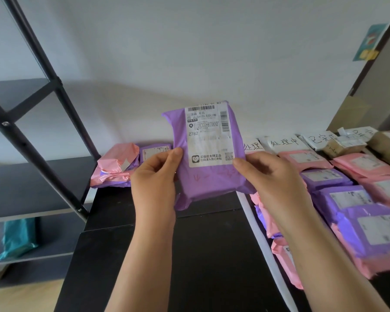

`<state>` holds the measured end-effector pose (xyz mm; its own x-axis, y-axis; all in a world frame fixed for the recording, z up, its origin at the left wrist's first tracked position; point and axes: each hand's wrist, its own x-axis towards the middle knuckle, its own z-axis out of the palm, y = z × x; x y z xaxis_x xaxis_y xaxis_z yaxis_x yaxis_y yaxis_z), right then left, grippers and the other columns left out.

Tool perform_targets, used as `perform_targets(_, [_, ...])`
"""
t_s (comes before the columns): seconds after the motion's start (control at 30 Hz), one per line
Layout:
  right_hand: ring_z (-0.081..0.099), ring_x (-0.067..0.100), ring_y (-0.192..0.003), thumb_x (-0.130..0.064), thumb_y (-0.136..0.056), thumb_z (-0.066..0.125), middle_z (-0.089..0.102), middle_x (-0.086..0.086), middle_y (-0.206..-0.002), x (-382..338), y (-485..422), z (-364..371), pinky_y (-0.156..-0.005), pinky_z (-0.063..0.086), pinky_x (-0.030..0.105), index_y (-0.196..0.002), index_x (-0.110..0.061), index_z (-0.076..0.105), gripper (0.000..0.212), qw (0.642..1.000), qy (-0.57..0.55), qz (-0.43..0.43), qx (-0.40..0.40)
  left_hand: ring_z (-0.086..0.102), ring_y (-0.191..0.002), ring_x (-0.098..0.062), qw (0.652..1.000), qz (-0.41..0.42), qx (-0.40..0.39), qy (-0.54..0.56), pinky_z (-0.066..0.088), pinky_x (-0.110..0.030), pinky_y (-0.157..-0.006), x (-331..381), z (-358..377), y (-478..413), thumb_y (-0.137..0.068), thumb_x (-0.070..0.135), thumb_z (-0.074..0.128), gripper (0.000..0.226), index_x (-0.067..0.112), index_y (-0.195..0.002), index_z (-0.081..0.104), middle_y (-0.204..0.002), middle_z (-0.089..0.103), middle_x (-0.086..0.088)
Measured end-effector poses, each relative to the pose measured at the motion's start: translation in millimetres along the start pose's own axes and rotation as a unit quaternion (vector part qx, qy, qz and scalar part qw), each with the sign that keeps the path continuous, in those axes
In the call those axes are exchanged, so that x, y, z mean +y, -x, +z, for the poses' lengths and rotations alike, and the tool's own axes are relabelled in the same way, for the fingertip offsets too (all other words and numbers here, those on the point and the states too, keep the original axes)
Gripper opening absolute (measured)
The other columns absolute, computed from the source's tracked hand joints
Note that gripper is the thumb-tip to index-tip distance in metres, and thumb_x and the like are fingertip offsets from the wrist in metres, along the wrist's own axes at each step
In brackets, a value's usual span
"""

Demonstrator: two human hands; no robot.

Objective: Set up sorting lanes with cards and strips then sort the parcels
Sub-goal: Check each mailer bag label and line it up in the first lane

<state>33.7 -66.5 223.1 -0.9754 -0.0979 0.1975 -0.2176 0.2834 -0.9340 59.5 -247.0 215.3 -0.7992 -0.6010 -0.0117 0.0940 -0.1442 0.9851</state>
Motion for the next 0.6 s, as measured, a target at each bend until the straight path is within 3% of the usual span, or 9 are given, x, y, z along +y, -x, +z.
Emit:
perform_targets(0.13, [0.060, -0.013, -0.063, -0.022, -0.092, 0.068, 0.070, -0.007, -0.078, 2, 1, 3, -0.043, 0.040, 0.007, -0.088, -0.007, 0.073, 0.017, 0.998, -0.007, -0.010, 0.054, 0.071, -0.079, -0.021, 1.000, -0.015, -0.012, -0.004, 0.058, -0.039, -0.073, 0, 2, 2, -0.081, 0.034, 0.077, 0.014, 0.024, -0.071, 0.076, -0.084, 0.076, -0.004])
perform_targets(0.2, [0.064, -0.006, -0.065, -0.027, -0.092, 0.067, 0.070, -0.008, -0.074, 2, 1, 2, -0.048, 0.046, 0.013, -0.084, -0.011, 0.072, 0.019, 0.997, 0.004, -0.010, 0.076, 0.069, -0.075, -0.019, 1.000, -0.009, -0.024, -0.001, 0.056, -0.036, -0.072, 0, 1, 3, -0.081, 0.034, 0.077, 0.017, 0.019, -0.073, 0.076, -0.084, 0.076, -0.006])
perform_targets(0.27, [0.064, 0.008, -0.068, -0.034, -0.091, 0.066, 0.069, -0.007, -0.069, 1, -2, -1, -0.057, 0.050, 0.024, -0.077, -0.016, 0.069, 0.023, 0.995, 0.007, -0.006, 0.094, 0.064, -0.066, -0.014, 0.999, -0.003, -0.050, -0.003, 0.054, -0.030, -0.066, 2, 0, 4, -0.082, 0.036, 0.075, 0.022, 0.015, -0.077, 0.075, -0.075, 0.073, -0.003])
perform_targets(0.33, [0.061, 0.016, -0.067, -0.037, -0.091, 0.066, 0.067, -0.004, -0.066, 0, -4, -4, -0.062, 0.047, 0.031, -0.073, -0.017, 0.068, 0.027, 0.994, -0.011, -0.005, 0.113, 0.053, -0.051, -0.004, 0.996, 0.005, -0.085, -0.026, 0.045, -0.015, -0.053, 5, 0, 5, -0.083, 0.041, 0.072, 0.025, 0.021, -0.067, 0.072, -0.058, 0.061, 0.009])
perform_targets(0.4, [0.057, 0.015, -0.062, -0.037, -0.091, 0.067, 0.065, -0.004, -0.063, -1, -6, -6, -0.060, 0.044, 0.026, -0.070, -0.018, 0.067, 0.029, 0.991, -0.023, -0.004, 0.129, 0.044, -0.043, 0.000, 0.992, 0.002, -0.115, -0.055, 0.038, -0.008, -0.047, 6, 2, 6, -0.084, 0.042, 0.071, 0.036, 0.027, -0.052, 0.062, -0.048, 0.050, 0.015])
perform_targets(0.5, [0.046, 0.002, -0.052, -0.036, -0.092, 0.068, 0.054, -0.012, -0.051, 0, -9, -7, -0.050, 0.035, 0.012, -0.066, -0.015, 0.065, 0.033, 0.989, -0.033, 0.001, 0.142, 0.044, -0.052, -0.008, 0.988, -0.008, -0.131, -0.084, 0.039, -0.016, -0.056, 5, 4, 8, -0.085, 0.045, 0.069, 0.042, 0.026, -0.049, 0.058, -0.051, 0.050, 0.010])
perform_targets(0.6, [0.041, 0.002, -0.047, -0.036, -0.092, 0.067, 0.046, -0.015, -0.045, 2, -10, -8, -0.047, 0.031, 0.011, -0.065, -0.009, 0.063, 0.038, 0.990, -0.031, 0.008, 0.140, 0.045, -0.059, -0.013, 0.988, -0.006, -0.127, -0.090, 0.039, -0.018, -0.056, 4, 5, 6, -0.089, 0.043, 0.067, 0.047, 0.025, -0.048, 0.056, -0.056, 0.050, 0.004])
